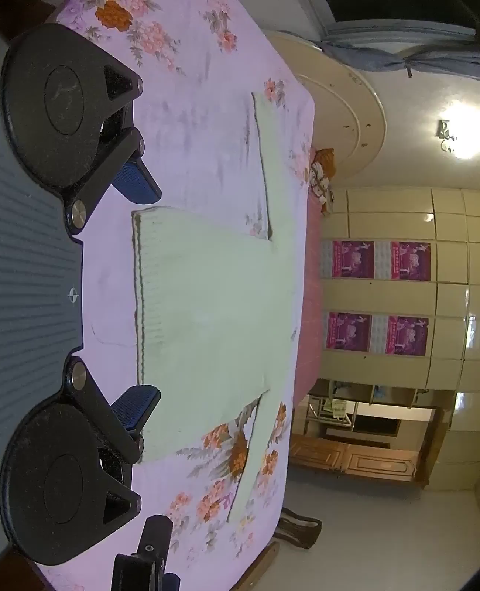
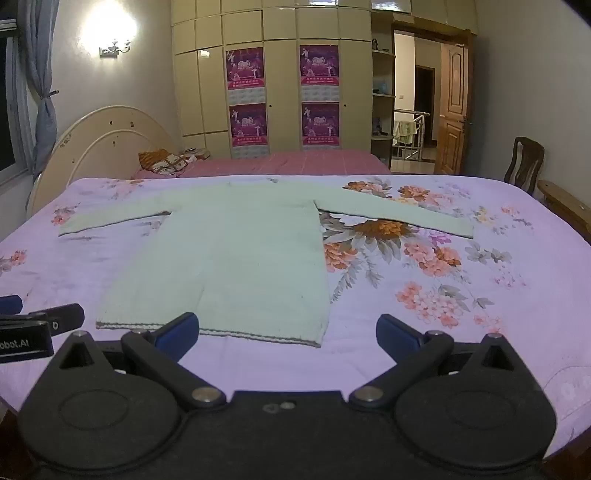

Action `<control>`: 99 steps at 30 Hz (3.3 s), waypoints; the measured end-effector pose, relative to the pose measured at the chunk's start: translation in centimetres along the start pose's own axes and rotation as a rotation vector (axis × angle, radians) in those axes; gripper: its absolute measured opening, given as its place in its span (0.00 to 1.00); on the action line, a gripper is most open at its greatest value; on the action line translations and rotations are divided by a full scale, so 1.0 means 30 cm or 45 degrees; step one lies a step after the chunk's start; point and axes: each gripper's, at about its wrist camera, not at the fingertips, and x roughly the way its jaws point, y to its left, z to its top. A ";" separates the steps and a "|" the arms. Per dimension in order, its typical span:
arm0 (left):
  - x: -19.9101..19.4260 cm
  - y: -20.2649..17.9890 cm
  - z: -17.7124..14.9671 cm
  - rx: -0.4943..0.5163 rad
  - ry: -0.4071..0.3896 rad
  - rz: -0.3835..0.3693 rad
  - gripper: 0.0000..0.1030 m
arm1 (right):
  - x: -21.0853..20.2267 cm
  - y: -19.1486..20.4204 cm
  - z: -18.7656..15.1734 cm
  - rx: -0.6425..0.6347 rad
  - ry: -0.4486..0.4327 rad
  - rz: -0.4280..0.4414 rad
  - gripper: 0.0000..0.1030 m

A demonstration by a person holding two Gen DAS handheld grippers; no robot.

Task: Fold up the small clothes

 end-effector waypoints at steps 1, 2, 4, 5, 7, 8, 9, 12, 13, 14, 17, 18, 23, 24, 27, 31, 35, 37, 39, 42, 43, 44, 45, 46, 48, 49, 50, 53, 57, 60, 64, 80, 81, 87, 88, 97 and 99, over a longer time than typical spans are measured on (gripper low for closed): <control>0.000 0.000 -0.002 0.000 0.000 0.000 1.00 | 0.002 0.001 0.001 0.001 0.013 -0.002 0.99; 0.000 -0.001 -0.004 0.002 0.000 0.000 1.00 | 0.003 0.003 0.001 -0.002 0.011 -0.004 0.99; -0.002 -0.003 -0.007 0.004 0.001 0.002 1.00 | 0.004 0.005 0.001 -0.004 0.005 -0.005 0.99; -0.003 -0.003 -0.008 0.001 0.000 0.002 1.00 | 0.004 0.006 0.001 -0.003 0.003 -0.005 0.99; -0.005 -0.003 -0.011 -0.003 -0.002 0.001 1.00 | 0.007 0.009 0.000 -0.004 0.001 -0.006 0.99; 0.013 0.013 0.003 -0.010 0.005 0.001 1.00 | 0.008 0.010 0.000 -0.004 0.001 -0.005 0.99; 0.016 0.013 0.003 -0.010 0.004 0.001 1.00 | 0.008 0.011 0.000 -0.007 0.000 -0.006 0.99; 0.015 0.021 0.004 -0.013 0.004 -0.004 1.00 | 0.009 0.012 0.000 -0.007 -0.001 -0.006 0.99; 0.012 0.025 0.004 -0.018 0.002 -0.008 1.00 | 0.009 0.013 0.000 -0.008 -0.002 -0.006 0.99; 0.009 0.022 0.009 -0.014 0.004 -0.008 1.00 | 0.009 0.014 0.000 -0.009 -0.002 -0.007 0.99; 0.011 0.022 0.011 -0.010 0.005 -0.009 1.00 | 0.009 0.016 -0.001 -0.007 -0.004 -0.007 0.99; 0.011 0.021 0.010 -0.010 0.004 -0.009 1.00 | 0.009 0.018 -0.001 -0.009 -0.005 -0.008 0.99; 0.012 0.022 0.009 -0.010 0.005 -0.010 1.00 | 0.010 0.018 0.000 -0.008 -0.008 -0.007 0.99; 0.012 0.023 0.009 -0.009 0.005 -0.010 1.00 | 0.010 0.018 0.001 -0.008 -0.008 -0.007 0.99; 0.011 0.023 0.008 -0.009 0.003 -0.008 1.00 | 0.009 0.018 0.000 -0.008 -0.008 -0.007 0.99; 0.008 0.016 0.009 -0.007 0.000 -0.002 1.00 | 0.011 0.011 0.001 -0.007 -0.010 -0.004 0.99; 0.007 0.003 0.011 -0.008 -0.003 0.002 1.00 | -0.005 0.023 -0.001 -0.011 -0.015 0.000 0.99; 0.006 0.003 0.011 -0.010 -0.004 0.000 1.00 | -0.005 0.026 0.000 -0.010 -0.014 -0.001 0.99; 0.006 0.002 0.012 -0.009 -0.003 0.003 1.00 | -0.005 0.027 0.000 -0.008 -0.014 0.000 0.99; 0.004 0.004 0.011 -0.012 -0.003 0.002 1.00 | 0.002 0.042 0.001 -0.009 -0.013 0.002 0.99; 0.003 0.003 0.011 -0.012 -0.003 0.003 1.00 | 0.002 0.042 0.000 -0.008 -0.014 0.003 0.99; 0.002 0.004 0.010 -0.013 -0.005 0.004 1.00 | 0.002 0.036 0.001 -0.007 -0.013 0.005 0.99; 0.001 0.003 0.010 -0.014 -0.005 0.003 1.00 | 0.006 0.021 0.002 -0.006 -0.014 0.008 0.99; 0.002 0.004 0.011 -0.013 -0.004 0.003 1.00 | 0.007 0.019 0.002 -0.005 -0.014 0.009 0.99; 0.002 0.005 0.011 -0.014 -0.005 0.003 1.00 | 0.008 0.021 0.002 -0.004 -0.014 0.009 0.99; 0.000 0.004 0.011 -0.013 -0.005 0.000 1.00 | 0.007 0.019 0.002 -0.005 -0.015 0.008 0.99; 0.001 0.005 0.012 -0.013 -0.005 0.000 1.00 | 0.007 0.019 0.002 -0.004 -0.014 0.008 0.99; 0.002 0.009 0.013 -0.012 -0.003 -0.004 1.00 | 0.007 0.019 0.002 -0.003 -0.014 0.006 0.99; 0.005 0.011 0.018 -0.008 -0.001 -0.006 1.00 | 0.004 0.017 -0.001 0.000 -0.014 0.003 0.99; 0.005 0.010 0.020 -0.005 -0.002 -0.009 1.00 | 0.004 0.014 0.000 0.000 -0.014 0.006 0.99; 0.003 0.009 0.020 -0.003 0.000 -0.011 1.00 | 0.004 0.014 0.000 0.000 -0.015 0.006 0.99; 0.005 0.011 0.015 -0.008 -0.004 -0.001 1.00 | 0.004 0.010 0.002 -0.005 -0.018 0.009 0.99; 0.006 0.010 0.015 -0.008 -0.004 0.000 1.00 | 0.004 0.009 0.003 -0.007 -0.019 0.010 0.99; 0.007 0.009 0.015 -0.009 -0.004 -0.001 1.00 | 0.004 0.013 0.003 -0.009 -0.021 0.011 0.99; 0.007 0.009 0.015 -0.008 -0.004 -0.001 1.00 | 0.005 0.014 0.003 -0.008 -0.020 0.012 0.99; 0.008 0.004 0.013 -0.008 0.000 -0.002 1.00 | 0.004 0.015 0.001 -0.009 -0.018 0.013 0.99; 0.010 0.006 0.012 -0.006 0.003 -0.001 1.00 | 0.006 0.016 -0.001 -0.008 -0.014 0.014 0.99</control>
